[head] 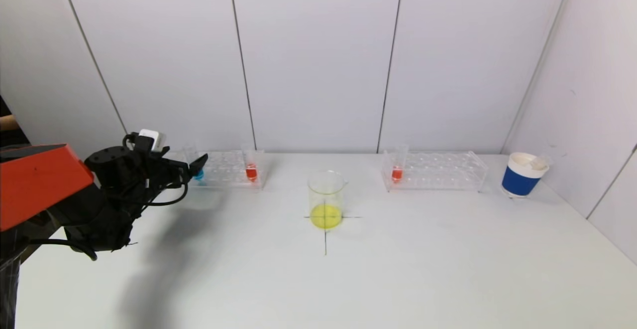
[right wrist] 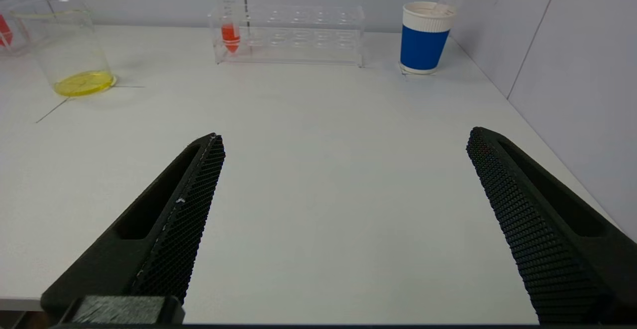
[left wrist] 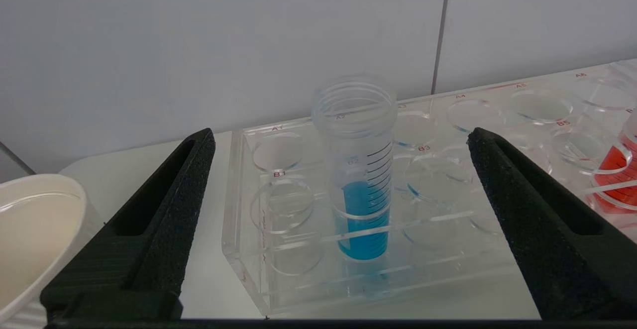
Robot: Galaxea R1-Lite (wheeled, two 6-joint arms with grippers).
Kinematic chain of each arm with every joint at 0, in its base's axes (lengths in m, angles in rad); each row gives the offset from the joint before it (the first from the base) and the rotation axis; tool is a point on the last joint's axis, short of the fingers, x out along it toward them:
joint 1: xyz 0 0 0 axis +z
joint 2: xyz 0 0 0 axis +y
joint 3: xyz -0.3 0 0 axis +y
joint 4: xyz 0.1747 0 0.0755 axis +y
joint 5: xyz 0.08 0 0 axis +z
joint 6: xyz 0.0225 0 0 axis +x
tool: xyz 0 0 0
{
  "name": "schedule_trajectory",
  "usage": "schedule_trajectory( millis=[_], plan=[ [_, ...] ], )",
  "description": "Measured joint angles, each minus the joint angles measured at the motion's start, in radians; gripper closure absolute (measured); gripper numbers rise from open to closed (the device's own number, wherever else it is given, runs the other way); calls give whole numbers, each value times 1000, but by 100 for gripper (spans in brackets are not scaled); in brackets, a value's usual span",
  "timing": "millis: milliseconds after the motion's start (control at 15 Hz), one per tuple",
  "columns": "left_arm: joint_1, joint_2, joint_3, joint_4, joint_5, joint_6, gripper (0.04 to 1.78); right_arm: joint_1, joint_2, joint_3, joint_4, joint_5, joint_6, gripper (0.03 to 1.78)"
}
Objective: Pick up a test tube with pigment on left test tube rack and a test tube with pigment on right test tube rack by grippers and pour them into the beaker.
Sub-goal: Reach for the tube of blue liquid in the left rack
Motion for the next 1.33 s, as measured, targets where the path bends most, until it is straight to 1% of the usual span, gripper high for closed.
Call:
schedule_trajectory(
  millis=[733,1333],
  plan=[
    [-15,32,-78,39,1,-1,5,0,0,0,0,0,0,4],
    [-21,54,-87,39,1,-1,5,0,0,0,0,0,0,4]
  ],
)
